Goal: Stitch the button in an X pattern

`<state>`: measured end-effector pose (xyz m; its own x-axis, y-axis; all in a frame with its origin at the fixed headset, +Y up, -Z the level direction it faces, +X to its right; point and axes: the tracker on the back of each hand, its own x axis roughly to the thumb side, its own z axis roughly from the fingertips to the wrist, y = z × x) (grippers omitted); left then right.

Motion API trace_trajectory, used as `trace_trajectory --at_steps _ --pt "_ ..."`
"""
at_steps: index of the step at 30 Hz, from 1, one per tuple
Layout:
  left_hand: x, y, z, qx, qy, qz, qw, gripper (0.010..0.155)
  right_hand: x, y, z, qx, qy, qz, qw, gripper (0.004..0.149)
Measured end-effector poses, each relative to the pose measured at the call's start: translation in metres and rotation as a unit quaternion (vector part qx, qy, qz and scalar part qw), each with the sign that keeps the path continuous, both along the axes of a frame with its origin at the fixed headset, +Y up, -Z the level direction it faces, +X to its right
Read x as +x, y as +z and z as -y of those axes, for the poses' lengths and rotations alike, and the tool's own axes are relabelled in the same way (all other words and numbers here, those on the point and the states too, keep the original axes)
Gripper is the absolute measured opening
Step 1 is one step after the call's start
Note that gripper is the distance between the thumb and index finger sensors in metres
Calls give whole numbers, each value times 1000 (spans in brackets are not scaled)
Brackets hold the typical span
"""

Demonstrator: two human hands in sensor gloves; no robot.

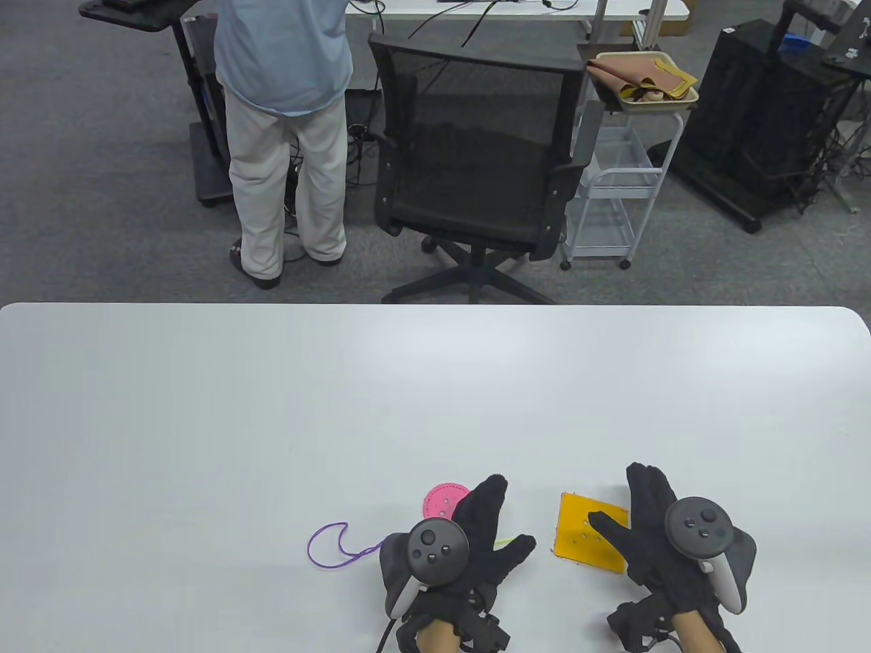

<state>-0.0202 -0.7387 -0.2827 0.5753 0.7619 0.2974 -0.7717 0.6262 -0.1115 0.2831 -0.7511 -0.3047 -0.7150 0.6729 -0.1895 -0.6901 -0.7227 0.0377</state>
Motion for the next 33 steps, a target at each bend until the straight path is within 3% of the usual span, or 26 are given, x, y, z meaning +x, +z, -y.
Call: trace_trajectory --at_steps 6,15,22,33 --pt "-1 -1 1 -3 -9 -2 1000 83 9 -9 19 -78 38 22 996 92" --pt "1 -1 1 -8 -25 1 1000 83 10 -15 35 -146 111 27 983 90" --pt "1 -1 2 -11 -31 0 999 83 10 -17 40 -158 148 23 976 87" --pt "3 -1 3 -19 -37 3 999 83 13 -17 41 -160 117 25 980 78"
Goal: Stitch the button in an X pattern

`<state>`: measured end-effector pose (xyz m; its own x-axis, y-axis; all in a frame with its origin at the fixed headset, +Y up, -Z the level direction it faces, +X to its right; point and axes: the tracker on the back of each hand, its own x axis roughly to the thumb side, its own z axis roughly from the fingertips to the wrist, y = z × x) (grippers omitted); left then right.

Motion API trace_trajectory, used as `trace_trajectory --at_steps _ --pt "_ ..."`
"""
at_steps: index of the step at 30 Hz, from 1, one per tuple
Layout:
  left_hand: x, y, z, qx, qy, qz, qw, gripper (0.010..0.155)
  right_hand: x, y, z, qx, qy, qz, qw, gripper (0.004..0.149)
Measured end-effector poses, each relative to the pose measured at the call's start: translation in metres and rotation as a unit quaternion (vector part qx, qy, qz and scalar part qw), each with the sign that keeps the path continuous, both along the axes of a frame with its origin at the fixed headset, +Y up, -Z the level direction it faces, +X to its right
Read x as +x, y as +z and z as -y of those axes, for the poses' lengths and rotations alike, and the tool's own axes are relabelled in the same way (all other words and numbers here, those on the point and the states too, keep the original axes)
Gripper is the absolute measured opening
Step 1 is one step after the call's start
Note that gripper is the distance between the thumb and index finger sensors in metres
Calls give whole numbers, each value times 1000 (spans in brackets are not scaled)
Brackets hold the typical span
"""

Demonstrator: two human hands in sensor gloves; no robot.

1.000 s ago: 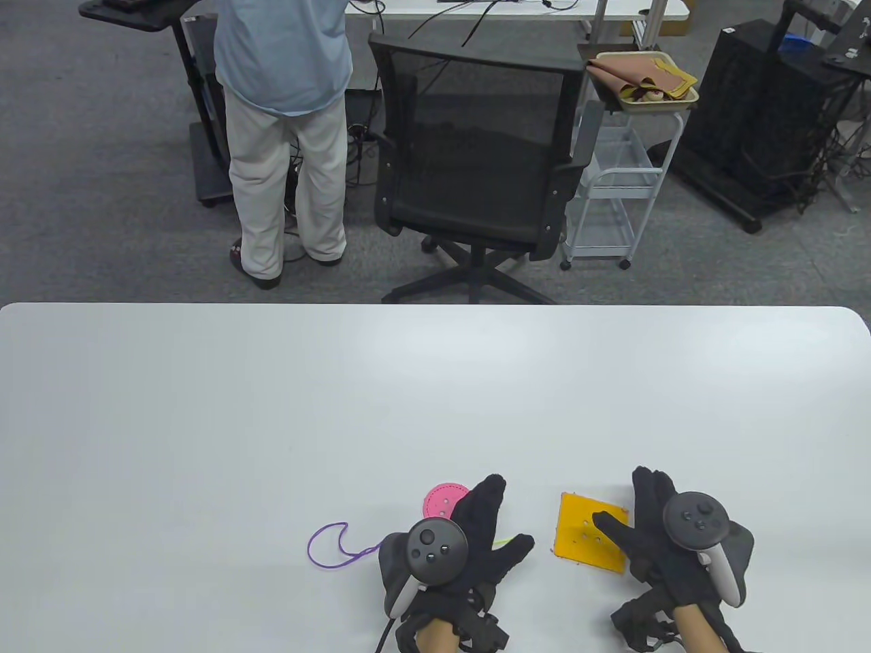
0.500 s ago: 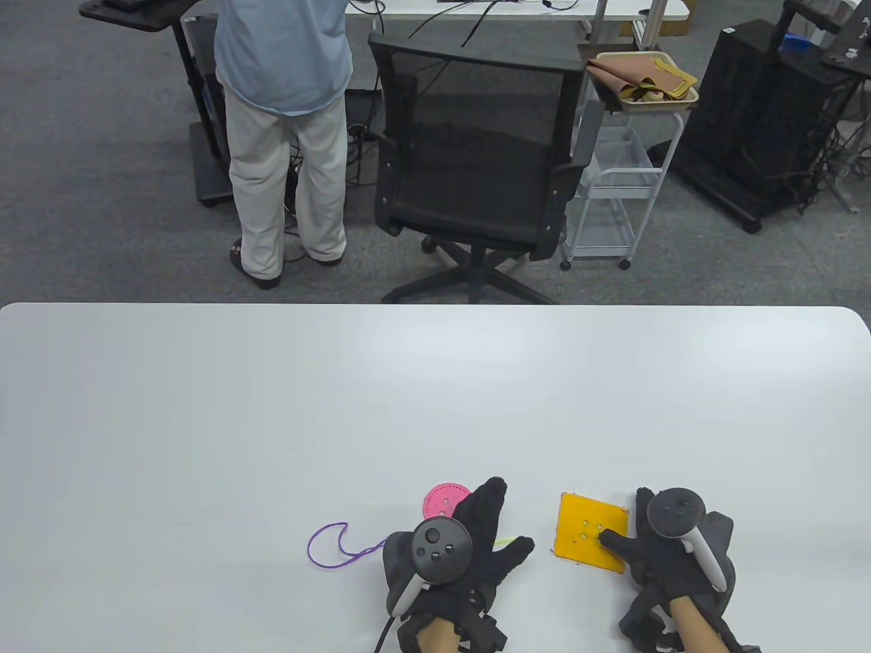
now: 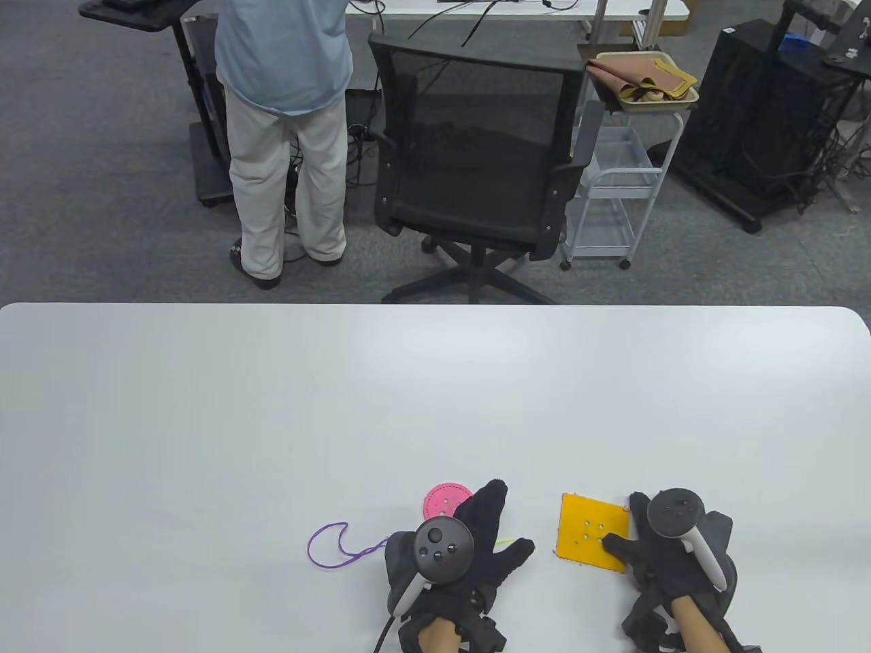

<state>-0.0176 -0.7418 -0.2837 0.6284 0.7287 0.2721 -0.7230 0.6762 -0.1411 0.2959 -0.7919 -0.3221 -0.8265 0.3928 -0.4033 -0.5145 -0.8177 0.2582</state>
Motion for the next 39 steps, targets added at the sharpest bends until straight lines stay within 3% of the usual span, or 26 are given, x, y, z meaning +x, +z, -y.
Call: trace_trajectory --at_steps 11,20,39 --pt "0 0 1 -10 -6 -1 1000 83 1 -1 -1 -11 -37 -2 999 72" --pt "0 0 2 -14 -13 -3 1000 83 -10 2 -3 11 -15 -25 1000 64" --pt "-1 -1 3 -14 -14 -9 1000 83 -21 6 -10 72 37 -31 996 65"
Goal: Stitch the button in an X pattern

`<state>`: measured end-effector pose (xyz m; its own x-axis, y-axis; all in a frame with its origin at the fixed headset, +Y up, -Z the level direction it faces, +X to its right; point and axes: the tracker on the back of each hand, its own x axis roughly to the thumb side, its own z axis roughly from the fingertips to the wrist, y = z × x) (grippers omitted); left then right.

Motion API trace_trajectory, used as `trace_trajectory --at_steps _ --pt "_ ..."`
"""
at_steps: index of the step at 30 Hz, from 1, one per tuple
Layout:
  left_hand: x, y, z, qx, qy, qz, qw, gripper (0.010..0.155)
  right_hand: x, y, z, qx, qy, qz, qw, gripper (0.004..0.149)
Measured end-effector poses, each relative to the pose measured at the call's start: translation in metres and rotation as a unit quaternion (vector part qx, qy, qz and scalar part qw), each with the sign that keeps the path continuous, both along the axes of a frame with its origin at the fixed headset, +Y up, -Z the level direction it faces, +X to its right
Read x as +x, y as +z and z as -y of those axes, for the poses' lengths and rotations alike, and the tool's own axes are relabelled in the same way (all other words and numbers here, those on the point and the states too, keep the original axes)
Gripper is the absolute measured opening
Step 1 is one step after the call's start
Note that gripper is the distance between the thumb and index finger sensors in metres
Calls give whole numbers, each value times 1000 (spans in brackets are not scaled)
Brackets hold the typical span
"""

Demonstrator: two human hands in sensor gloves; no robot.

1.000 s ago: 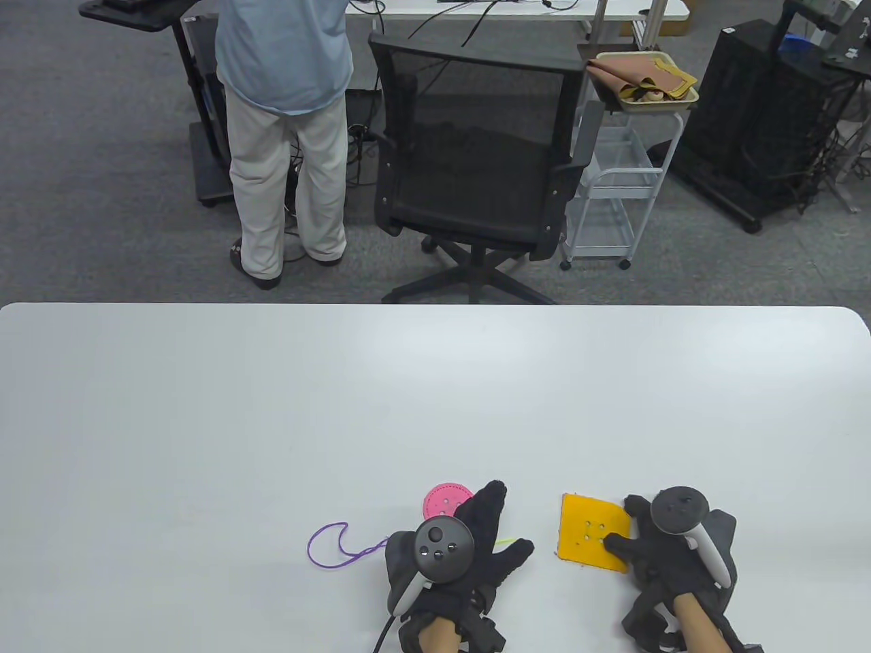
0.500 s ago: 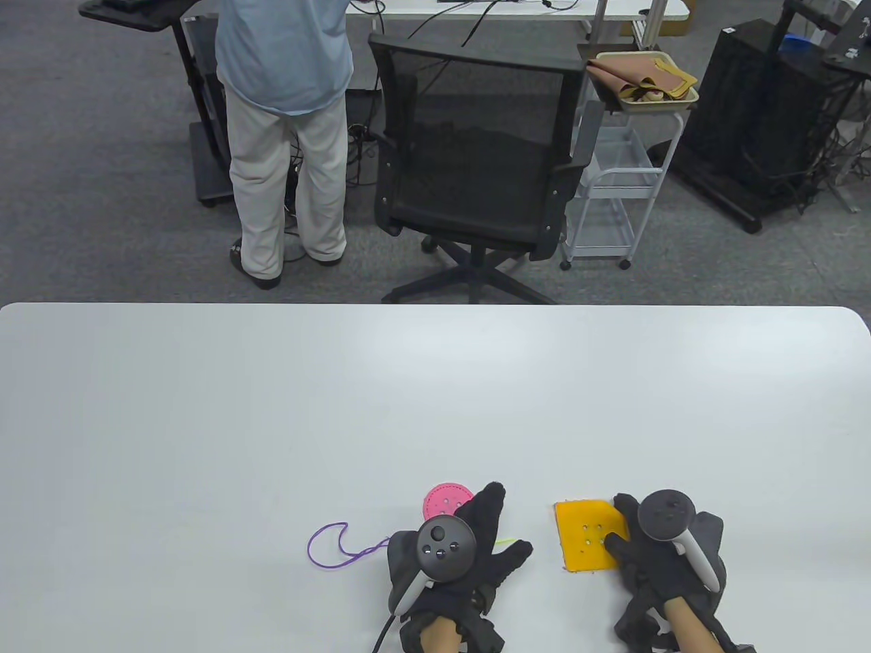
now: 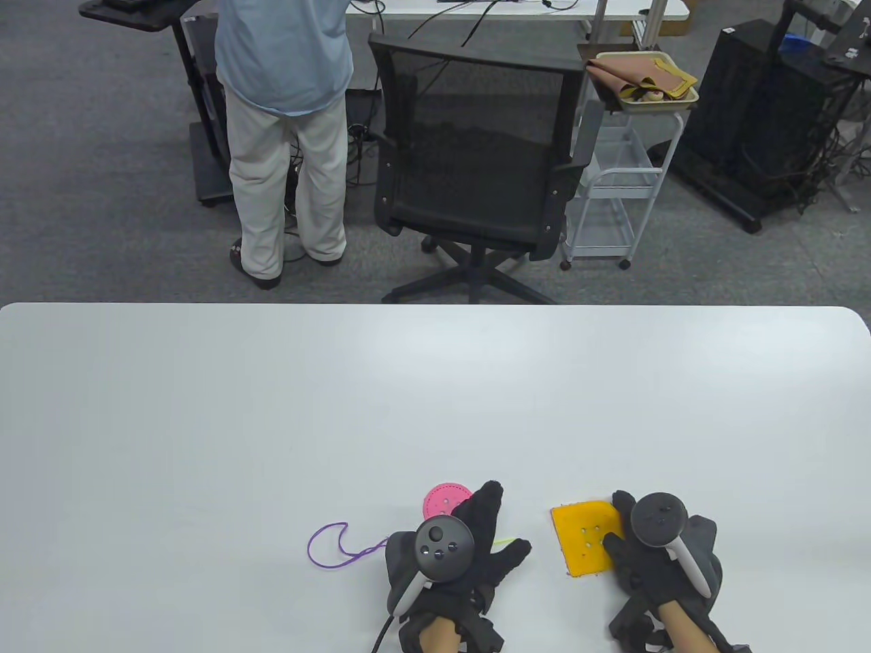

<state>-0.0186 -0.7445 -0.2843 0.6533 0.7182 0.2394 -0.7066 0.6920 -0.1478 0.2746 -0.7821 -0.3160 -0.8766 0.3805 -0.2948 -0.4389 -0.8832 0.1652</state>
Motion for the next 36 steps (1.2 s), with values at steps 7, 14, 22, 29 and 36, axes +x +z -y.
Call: trace_trajectory --at_steps 7,14,22,29,36 --pt "-1 0 0 3 2 -3 1000 83 2 2 -4 35 -7 10 999 60" --pt "-4 0 0 6 7 -8 1000 83 8 4 -13 54 -57 13 997 67" --pt "-8 0 0 7 14 -14 1000 84 19 11 -30 115 -164 30 979 58" --pt "-9 0 0 7 17 -17 1000 83 25 16 -41 147 -256 19 955 43" --pt "-11 0 0 10 27 -19 999 84 26 18 -44 172 -345 6 923 38"
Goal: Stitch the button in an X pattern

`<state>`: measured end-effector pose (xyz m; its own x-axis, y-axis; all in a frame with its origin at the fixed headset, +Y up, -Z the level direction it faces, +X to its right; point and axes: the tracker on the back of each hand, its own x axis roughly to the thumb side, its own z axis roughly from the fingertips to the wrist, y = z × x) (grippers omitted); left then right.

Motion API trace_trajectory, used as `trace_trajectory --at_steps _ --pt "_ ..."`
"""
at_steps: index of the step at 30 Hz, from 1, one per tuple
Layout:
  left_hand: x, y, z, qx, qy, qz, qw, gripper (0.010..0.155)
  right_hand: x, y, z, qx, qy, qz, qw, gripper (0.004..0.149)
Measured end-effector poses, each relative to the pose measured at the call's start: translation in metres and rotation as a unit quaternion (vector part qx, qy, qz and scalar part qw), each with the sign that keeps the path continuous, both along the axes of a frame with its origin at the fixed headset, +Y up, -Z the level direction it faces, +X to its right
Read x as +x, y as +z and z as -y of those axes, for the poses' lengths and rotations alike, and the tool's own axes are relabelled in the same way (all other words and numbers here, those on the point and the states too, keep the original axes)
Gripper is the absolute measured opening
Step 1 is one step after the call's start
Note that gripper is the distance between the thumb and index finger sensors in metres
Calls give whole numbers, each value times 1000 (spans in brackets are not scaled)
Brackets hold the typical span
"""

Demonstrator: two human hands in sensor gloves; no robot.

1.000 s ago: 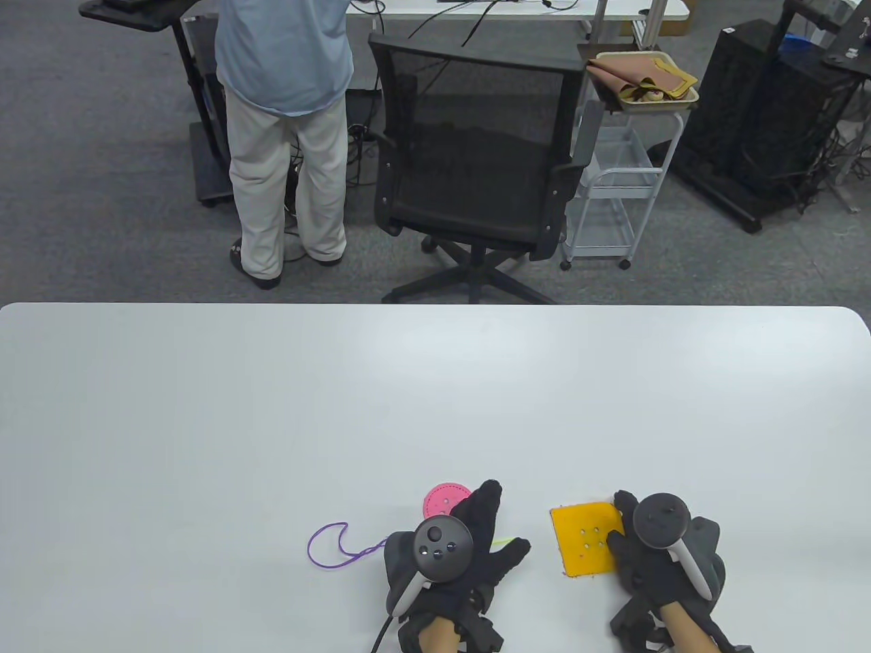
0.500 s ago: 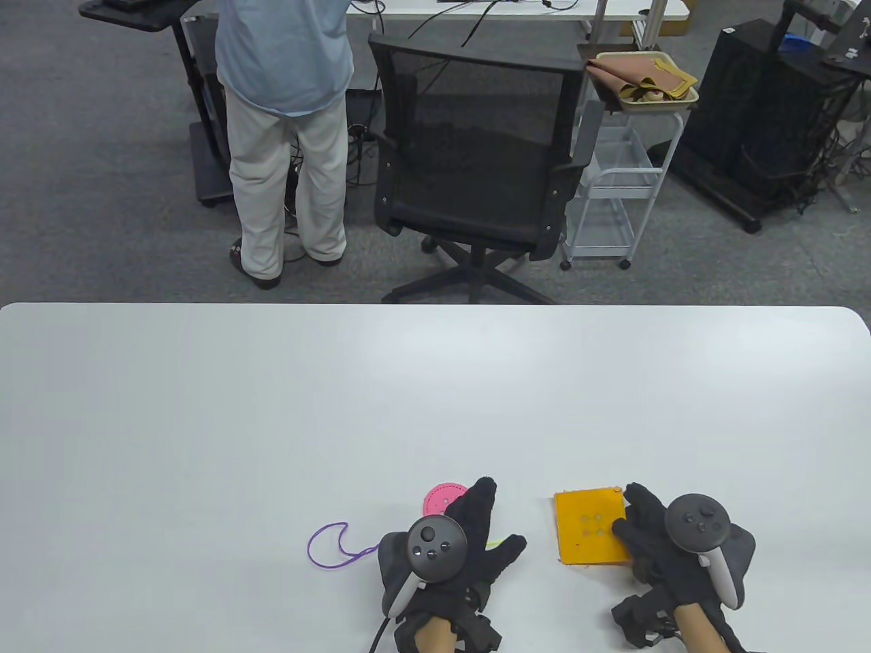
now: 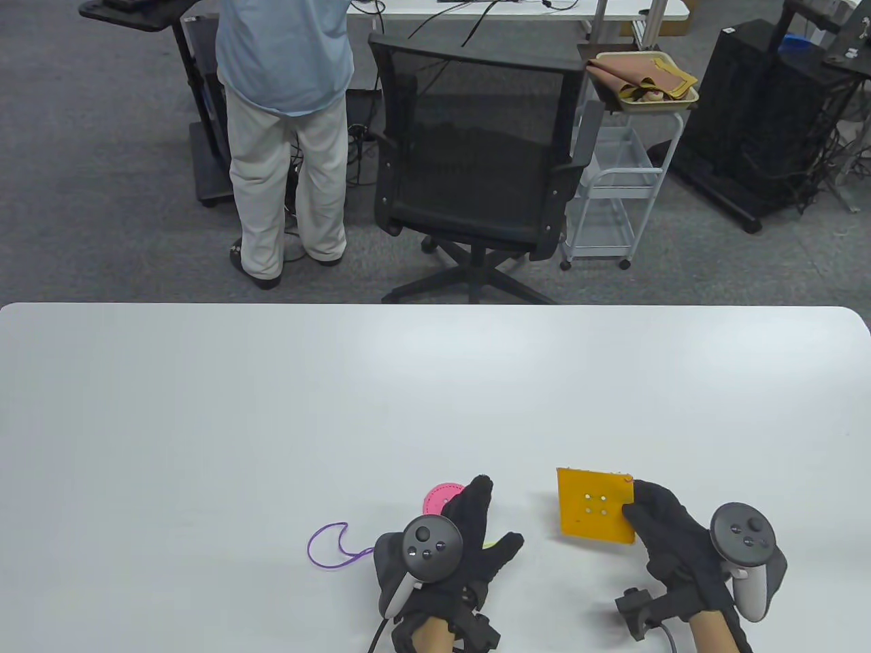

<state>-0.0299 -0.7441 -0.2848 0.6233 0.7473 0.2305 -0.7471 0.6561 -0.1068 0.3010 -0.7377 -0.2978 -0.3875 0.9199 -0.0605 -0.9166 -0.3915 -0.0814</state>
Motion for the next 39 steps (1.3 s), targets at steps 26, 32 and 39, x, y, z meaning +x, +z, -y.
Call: trace_trajectory --at_steps 26,32,39 --pt "0 -34 -33 -61 -59 -152 985 74 7 1 -1 6 -83 -6 996 37" --pt "-6 -62 0 -164 -153 -183 957 76 7 2 -1 0 -88 -4 996 37" --pt "-12 -78 25 -262 -202 -182 926 88 8 2 -1 -5 -87 -6 996 37"
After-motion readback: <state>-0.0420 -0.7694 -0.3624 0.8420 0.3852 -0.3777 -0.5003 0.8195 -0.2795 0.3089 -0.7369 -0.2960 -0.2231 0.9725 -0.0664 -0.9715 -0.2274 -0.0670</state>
